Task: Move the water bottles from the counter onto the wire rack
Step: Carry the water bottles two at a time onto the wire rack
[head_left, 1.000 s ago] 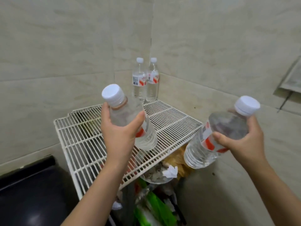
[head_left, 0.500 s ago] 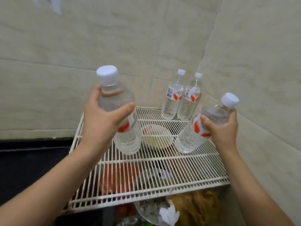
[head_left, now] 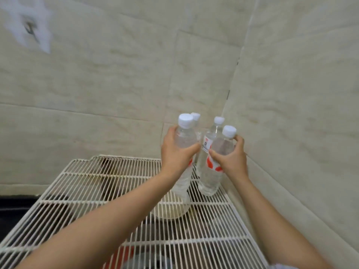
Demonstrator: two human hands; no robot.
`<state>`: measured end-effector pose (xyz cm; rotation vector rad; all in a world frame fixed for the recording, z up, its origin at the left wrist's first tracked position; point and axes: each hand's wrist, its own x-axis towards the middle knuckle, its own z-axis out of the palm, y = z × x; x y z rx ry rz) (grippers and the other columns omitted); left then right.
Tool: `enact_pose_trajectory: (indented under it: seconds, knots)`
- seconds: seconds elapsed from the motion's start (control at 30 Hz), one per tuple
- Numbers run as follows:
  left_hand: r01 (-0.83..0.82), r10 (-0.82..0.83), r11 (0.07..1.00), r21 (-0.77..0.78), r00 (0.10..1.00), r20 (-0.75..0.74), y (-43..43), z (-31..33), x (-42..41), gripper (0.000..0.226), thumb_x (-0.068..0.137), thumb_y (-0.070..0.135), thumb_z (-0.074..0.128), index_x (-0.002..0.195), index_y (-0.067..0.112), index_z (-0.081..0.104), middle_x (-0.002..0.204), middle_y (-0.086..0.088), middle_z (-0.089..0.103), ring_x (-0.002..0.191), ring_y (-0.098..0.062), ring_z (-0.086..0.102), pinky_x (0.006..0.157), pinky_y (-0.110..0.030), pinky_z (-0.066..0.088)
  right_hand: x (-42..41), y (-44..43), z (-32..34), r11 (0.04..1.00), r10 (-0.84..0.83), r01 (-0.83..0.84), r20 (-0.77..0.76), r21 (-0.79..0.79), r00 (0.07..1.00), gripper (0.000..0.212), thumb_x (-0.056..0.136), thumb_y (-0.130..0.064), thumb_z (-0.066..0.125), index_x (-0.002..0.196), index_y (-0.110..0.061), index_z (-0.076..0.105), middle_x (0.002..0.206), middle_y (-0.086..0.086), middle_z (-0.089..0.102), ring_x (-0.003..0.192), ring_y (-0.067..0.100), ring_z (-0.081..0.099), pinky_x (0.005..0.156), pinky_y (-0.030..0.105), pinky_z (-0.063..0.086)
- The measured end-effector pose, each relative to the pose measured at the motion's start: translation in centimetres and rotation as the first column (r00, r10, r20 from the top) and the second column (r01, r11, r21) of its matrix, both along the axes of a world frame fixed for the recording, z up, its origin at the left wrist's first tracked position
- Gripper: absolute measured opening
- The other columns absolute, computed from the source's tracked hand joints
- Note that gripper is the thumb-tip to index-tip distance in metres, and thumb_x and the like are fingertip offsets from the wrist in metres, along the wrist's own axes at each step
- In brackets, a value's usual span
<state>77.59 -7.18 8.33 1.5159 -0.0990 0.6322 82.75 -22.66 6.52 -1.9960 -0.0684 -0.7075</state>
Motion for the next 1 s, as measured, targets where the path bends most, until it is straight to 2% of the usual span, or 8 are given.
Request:
enact_pose_trajectory:
  seconds: [0.1, 0.23, 0.37, 0.5, 0.63, 0.73, 0.87, 1.0]
  knots:
    - [-0.049, 0.047, 0.997, -0.051, 0.999, -0.027, -1.2, -0.9, 2.6, 0.054, 0.064, 0.027, 0.078, 0.102, 0.038, 0.042, 0.092, 0.022, 0.049, 0.095, -0.013, 0.054, 0.075, -0.024, 0.042, 2.2, -1.0, 0.1, 0.996, 0.089, -0.087, -0.074, 0.027, 0.993, 0.076, 0.036, -0.057, 0.073, 0.102, -0.048, 0.036, 0.112, -0.001, 0.060, 0.100, 0.019, 0.059, 0.082, 0.039, 0.052]
    - [-0.074, 0.073, 0.997, -0.011, 0.993, -0.098, -2.5, -2.3, 5.0, 0.058, 0.064, 0.029, 0.078, 0.110, 0.034, 0.044, 0.110, 0.006, 0.053, 0.105, -0.017, 0.052, 0.083, -0.030, 0.041, 4.5, -2.2, 0.3, 0.972, 0.219, -0.202, -0.145, 0.124, 0.965, 0.060, 0.036, -0.043, 0.073, 0.090, -0.050, 0.048, 0.100, -0.010, 0.065, 0.090, 0.013, 0.065, 0.082, 0.041, 0.055]
    - [-0.110, 0.115, 0.993, 0.035, 0.980, -0.165, -3.5, -2.1, 6.5, 0.067, 0.065, 0.026, 0.075, 0.124, 0.027, 0.043, 0.125, -0.002, 0.052, 0.118, -0.024, 0.046, 0.098, -0.045, 0.042, 4.5, -2.8, 0.8, 0.946, 0.318, -0.303, -0.146, 0.116, 0.937, 0.054, 0.052, -0.022, 0.075, 0.098, -0.039, 0.053, 0.095, -0.016, 0.064, 0.088, 0.008, 0.063, 0.069, 0.021, 0.052]
    - [-0.151, 0.172, 0.982, 0.113, 0.963, -0.205, -5.3, -1.6, 6.6, 0.066, 0.066, 0.028, 0.075, 0.124, 0.025, 0.043, 0.127, -0.007, 0.049, 0.120, -0.028, 0.042, 0.099, -0.045, 0.038, 4.0, -3.3, 0.7, 0.933, 0.341, -0.317, -0.136, 0.169, 0.930, 0.062, 0.068, 0.003, 0.068, 0.124, -0.017, 0.049, 0.113, 0.006, 0.064, 0.099, 0.021, 0.062, 0.084, 0.035, 0.052]
    - [-0.179, 0.210, 0.972, 0.150, 0.951, -0.226, -5.6, -1.7, 6.5, 0.068, 0.071, 0.035, 0.071, 0.129, 0.027, 0.037, 0.133, -0.011, 0.040, 0.125, -0.030, 0.032, 0.100, -0.044, 0.031, 3.1, -2.6, 0.8, 0.952, 0.300, -0.288, -0.123, 0.106, 0.946, 0.055, 0.066, -0.007, 0.071, 0.114, -0.027, 0.051, 0.105, -0.003, 0.064, 0.090, 0.009, 0.063, 0.079, 0.028, 0.050]
    - [-0.128, 0.161, 0.982, 0.140, 0.953, -0.257, -4.6, -1.6, 6.9, 0.069, 0.073, 0.040, 0.068, 0.132, 0.027, 0.033, 0.133, -0.013, 0.038, 0.126, -0.032, 0.031, 0.100, -0.045, 0.032, 2.1, -2.3, 0.5, 0.948, 0.290, -0.273, -0.088, 0.162, 0.953, 0.045, 0.067, -0.008, 0.069, 0.096, -0.038, 0.052, 0.102, -0.009, 0.064, 0.098, 0.015, 0.063, 0.081, 0.029, 0.051]
    - [-0.029, 0.094, 0.968, 0.248, 0.963, -0.253, -3.8, -2.0, 6.6, 0.072, 0.071, 0.046, 0.066, 0.131, 0.028, 0.031, 0.134, -0.010, 0.038, 0.124, -0.032, 0.039, 0.101, -0.050, 0.037, 0.2, -1.7, -0.9, 0.967, 0.224, -0.207, -0.108, 0.151, 0.968, 0.070, 0.071, -0.024, 0.065, 0.131, -0.040, 0.033, 0.138, 0.000, 0.046, 0.123, 0.018, 0.047, 0.102, 0.042, 0.041]
    - [0.099, -0.021, 0.965, 0.244, 0.952, -0.304, -2.1, -1.7, 6.3, 0.078, 0.074, 0.047, 0.064, 0.137, 0.027, 0.023, 0.138, -0.013, 0.041, 0.124, -0.033, 0.044, 0.101, -0.053, 0.039, -2.1, -0.2, -1.4, 0.986, 0.003, -0.004, 0.005, 0.170, 1.000, 0.072, 0.080, -0.018, 0.061, 0.141, -0.027, 0.023, 0.147, -0.001, 0.033, 0.134, 0.015, 0.029, 0.102, 0.025, 0.023]
